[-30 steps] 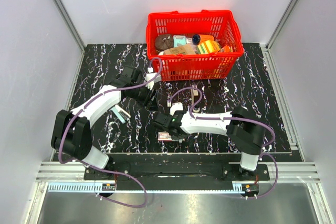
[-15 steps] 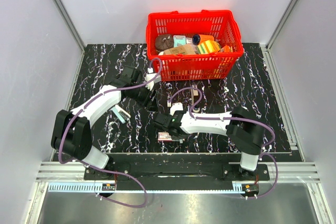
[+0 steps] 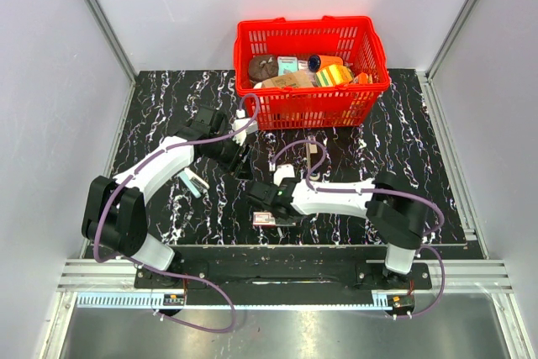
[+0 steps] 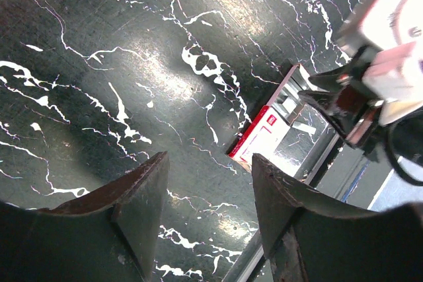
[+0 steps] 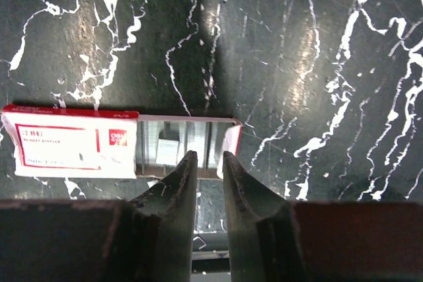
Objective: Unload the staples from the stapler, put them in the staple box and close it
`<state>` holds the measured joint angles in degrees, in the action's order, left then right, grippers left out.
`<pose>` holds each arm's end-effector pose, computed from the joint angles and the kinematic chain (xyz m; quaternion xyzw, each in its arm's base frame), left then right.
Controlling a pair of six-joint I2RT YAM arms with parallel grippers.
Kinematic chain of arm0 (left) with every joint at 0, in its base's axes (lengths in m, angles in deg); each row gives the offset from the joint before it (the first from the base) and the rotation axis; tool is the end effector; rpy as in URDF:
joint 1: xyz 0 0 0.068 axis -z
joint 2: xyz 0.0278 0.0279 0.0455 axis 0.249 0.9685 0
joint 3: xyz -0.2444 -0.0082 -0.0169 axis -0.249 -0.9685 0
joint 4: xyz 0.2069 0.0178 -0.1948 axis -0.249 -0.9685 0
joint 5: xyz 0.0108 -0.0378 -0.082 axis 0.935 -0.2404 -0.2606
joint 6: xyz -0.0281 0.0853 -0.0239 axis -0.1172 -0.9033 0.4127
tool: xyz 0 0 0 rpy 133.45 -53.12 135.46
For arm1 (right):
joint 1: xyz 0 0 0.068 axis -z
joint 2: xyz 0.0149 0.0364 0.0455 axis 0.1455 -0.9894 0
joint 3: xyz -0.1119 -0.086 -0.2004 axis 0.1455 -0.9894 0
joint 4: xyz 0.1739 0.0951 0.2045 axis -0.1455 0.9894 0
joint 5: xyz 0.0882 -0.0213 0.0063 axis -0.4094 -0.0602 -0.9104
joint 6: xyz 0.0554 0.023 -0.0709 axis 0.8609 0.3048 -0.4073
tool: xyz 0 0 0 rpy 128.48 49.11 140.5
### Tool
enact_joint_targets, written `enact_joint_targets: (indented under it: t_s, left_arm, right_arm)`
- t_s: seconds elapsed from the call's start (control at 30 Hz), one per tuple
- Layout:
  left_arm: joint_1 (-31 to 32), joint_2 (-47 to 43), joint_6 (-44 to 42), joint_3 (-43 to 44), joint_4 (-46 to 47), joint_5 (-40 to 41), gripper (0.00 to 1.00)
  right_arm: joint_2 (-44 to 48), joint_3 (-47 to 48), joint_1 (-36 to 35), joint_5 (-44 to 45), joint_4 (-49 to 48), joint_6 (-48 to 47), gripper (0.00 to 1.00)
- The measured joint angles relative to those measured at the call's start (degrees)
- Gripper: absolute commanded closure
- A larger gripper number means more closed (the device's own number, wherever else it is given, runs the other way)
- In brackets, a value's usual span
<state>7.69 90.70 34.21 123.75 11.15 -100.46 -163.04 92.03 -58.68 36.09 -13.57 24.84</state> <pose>0.3016 -0.1753 0.1680 0.3333 0.8622 -0.3198 0.2080 0.1720 0.3121 0.0843 -0.0914 0.9679 -0.0493 0.2290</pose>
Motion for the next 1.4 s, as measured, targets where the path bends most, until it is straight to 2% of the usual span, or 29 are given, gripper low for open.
enact_joint_targets:
  t_s: [0.3, 0.5, 0.67, 1.0, 1.4]
  left_arm:
    - [0.0, 0.0, -0.02, 0.15, -0.39, -0.07, 0.43]
    - [-0.07, -0.31, -0.17, 0.28, -1.09, -0.07, 0.43]
    - [-0.24, -0.59, -0.42, 0.28, -1.14, -0.07, 0.43]
    - [-0.98, -0.74, -0.59, 0.28, -1.16, -0.2, 0.43]
    - [-1.18, -1.11, -0.61, 0.28, -1.16, -0.31, 0.43]
  right_arm:
    - [10.75, -7.02, -2.14, -3.72, -7.28, -2.8, 0.65]
    - [8.59, -6.54, -5.68, -7.02, -9.6, -4.96, 0.66]
    - [5.05, -5.57, -5.81, -8.15, -9.7, -5.77, 0.67]
    - [4.15, -4.31, -5.81, -8.83, -9.4, -6.56, 0.77]
    - [4.81, -4.33, -5.81, -7.76, -8.5, -6.14, 0.76]
